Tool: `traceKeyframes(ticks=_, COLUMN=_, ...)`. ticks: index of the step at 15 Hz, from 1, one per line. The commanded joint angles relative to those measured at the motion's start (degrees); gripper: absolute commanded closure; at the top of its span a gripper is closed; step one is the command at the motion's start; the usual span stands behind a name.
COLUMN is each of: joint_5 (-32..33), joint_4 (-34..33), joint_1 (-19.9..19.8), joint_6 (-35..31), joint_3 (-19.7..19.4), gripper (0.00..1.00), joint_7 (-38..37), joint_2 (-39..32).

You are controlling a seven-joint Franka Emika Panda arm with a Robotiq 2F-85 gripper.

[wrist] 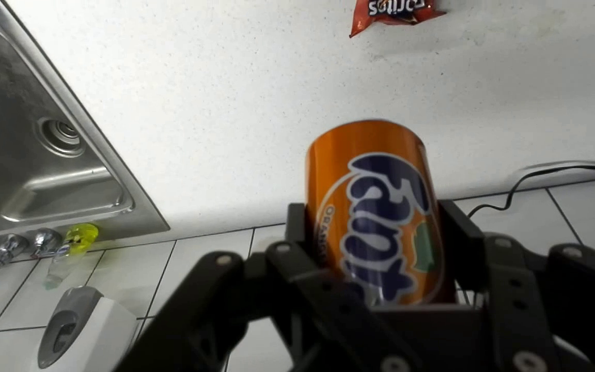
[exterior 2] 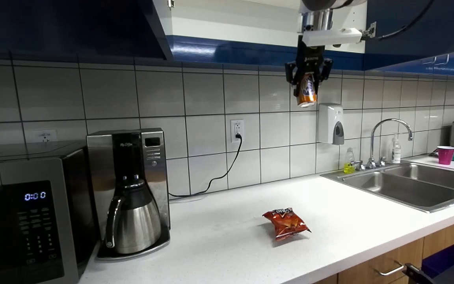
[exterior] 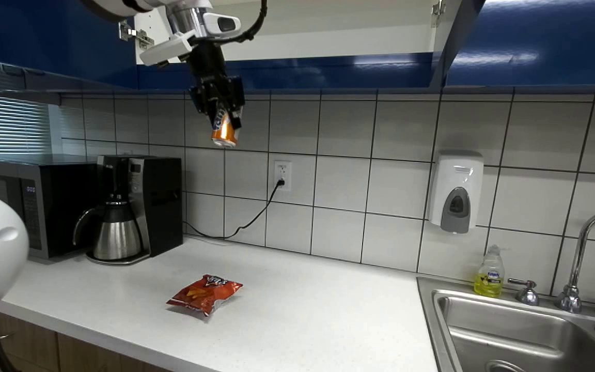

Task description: Take the can out of the open upper cabinet and put it on the countertop.

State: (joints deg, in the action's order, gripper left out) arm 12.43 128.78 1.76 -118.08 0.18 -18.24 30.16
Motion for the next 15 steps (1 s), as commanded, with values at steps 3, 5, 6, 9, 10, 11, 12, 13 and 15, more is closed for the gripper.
traceKeyframes(ticks=3, joint_5=-1.0, joint_4=8.3, joint_1=-3.0, joint_6=-11.5, joint_3=-0.6, gripper=0.62, joint_7=3.6, joint_2=-2.3)
traceKeyframes(ticks=5, joint_5=-0.8, joint_4=11.0, joint_1=-3.6, joint_6=-15.8, joint_3=-0.7, gripper=0.62, joint_7=3.8, joint_2=-4.3)
traceKeyframes(ticks=6, joint_5=-0.5, joint_4=12.3, joint_1=-4.0, joint_6=-18.2, joint_3=-0.6, gripper=0.62, joint_7=3.7, joint_2=-5.6)
traceKeyframes(ticks=9, joint_5=0.0, joint_4=15.6, joint_1=-5.1, joint_6=-25.0, joint_3=-0.5, gripper=0.62, joint_7=3.3, joint_2=-9.6)
traceKeyframes(ticks=10, joint_5=0.3, joint_4=16.4, joint_1=-5.6, joint_6=-27.3, joint_3=-0.5, gripper=0.62, joint_7=3.2, joint_2=-11.3)
traceKeyframes(ticks=11, joint_5=0.4, joint_4=17.2, joint_1=-5.9, joint_6=-30.0, joint_3=-0.5, gripper=0.62, joint_7=3.1, joint_2=-13.0)
traceKeyframes(ticks=12, joint_5=0.6, joint_4=17.8, joint_1=-6.3, joint_6=-32.3, joint_3=-0.5, gripper=0.62, joint_7=3.0, joint_2=-14.9)
traceKeyframes(ticks=13, joint_5=0.8, joint_4=18.2, joint_1=-6.6, joint_6=-34.4, joint_3=-0.5, gripper=0.62, joint_7=2.9, joint_2=-16.7)
traceKeyframes(ticks=15, joint_5=1.3, joint_4=18.8, joint_1=-7.2, joint_6=-38.8, joint_3=-0.6, gripper=0.62, joint_7=2.7, joint_2=-20.5)
